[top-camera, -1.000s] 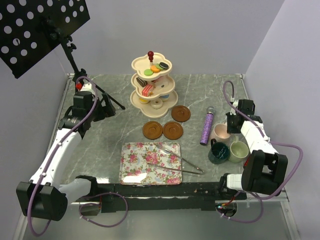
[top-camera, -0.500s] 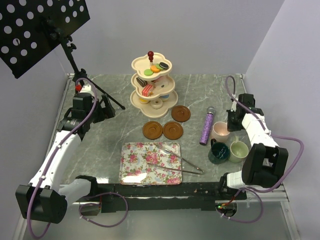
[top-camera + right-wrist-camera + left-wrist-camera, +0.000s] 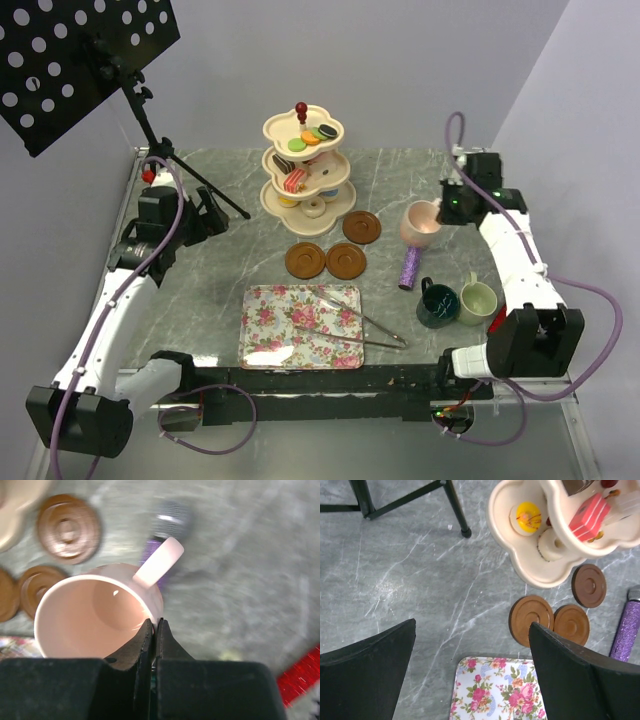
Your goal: Serve the afternoon tea
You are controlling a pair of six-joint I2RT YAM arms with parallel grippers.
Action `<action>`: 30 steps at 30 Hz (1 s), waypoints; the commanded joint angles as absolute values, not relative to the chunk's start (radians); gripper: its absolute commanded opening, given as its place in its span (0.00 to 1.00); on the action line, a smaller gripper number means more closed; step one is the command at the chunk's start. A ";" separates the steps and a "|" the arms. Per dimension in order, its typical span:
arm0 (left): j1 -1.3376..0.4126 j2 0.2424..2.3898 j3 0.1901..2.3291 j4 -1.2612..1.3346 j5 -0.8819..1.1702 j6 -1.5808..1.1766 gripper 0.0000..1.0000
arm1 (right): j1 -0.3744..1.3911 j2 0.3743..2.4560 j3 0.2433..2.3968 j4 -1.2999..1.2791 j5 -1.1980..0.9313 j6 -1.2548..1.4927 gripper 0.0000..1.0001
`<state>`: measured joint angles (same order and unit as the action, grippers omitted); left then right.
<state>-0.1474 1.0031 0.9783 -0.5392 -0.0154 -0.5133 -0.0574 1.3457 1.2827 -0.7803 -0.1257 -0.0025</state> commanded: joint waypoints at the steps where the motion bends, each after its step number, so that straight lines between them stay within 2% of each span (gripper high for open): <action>1: -0.143 1.006 1.063 -0.537 0.003 -0.499 1.00 | 0.092 1.390 1.341 -0.695 -0.129 0.081 0.00; 12: -0.143 0.977 1.054 -0.551 -0.052 -0.532 1.00 | 0.271 1.687 1.548 -0.716 0.080 0.304 0.00; 30: -0.143 0.971 1.042 -0.557 -0.055 -0.538 1.00 | 0.377 1.809 1.563 -0.589 0.288 0.405 0.00</action>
